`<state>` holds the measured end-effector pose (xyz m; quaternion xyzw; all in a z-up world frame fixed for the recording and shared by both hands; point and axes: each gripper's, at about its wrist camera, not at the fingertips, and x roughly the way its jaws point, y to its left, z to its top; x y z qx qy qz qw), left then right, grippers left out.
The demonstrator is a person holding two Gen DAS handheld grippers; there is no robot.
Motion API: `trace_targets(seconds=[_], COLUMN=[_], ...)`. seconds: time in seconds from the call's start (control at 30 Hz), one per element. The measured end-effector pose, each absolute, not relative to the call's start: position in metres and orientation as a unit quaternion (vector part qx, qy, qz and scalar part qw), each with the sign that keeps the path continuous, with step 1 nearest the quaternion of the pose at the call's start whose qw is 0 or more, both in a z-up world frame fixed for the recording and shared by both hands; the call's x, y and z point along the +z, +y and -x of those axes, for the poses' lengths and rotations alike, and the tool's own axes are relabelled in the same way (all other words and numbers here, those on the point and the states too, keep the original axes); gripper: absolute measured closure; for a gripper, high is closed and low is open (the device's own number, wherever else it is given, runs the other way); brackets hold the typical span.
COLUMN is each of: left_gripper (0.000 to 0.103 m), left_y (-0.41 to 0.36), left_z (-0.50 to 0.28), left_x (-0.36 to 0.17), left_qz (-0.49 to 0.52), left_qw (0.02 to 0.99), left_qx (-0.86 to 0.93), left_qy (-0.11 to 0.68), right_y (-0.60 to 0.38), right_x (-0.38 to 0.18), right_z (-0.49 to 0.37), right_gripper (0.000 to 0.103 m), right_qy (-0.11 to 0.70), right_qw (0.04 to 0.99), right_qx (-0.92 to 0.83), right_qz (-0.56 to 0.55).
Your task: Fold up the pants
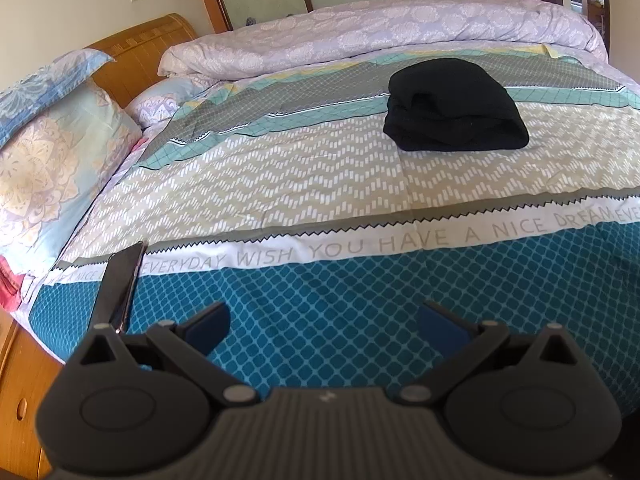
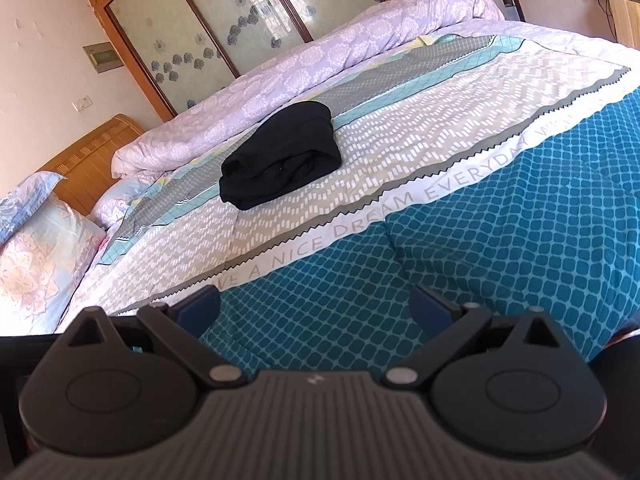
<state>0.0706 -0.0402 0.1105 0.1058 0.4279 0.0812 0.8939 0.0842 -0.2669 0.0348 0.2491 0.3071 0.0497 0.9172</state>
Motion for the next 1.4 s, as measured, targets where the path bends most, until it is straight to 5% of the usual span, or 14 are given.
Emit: trace_targets(seconds=[1.4], left_gripper=[0.0], left_y=[-0.0409], left_z=[-0.07], left_x=[0.1078], left_qz=[-0.101], left_qw=[0.894], left_qx=[0.07], left_qy=[0.43], right_y=[-0.2681], right_x=[0.0333], right_z=[-0.0842], right_gripper=[0.001], right_qy=[0.31], right_qw=[0.917], right_qx=[0.045], right_qz=[-0.249])
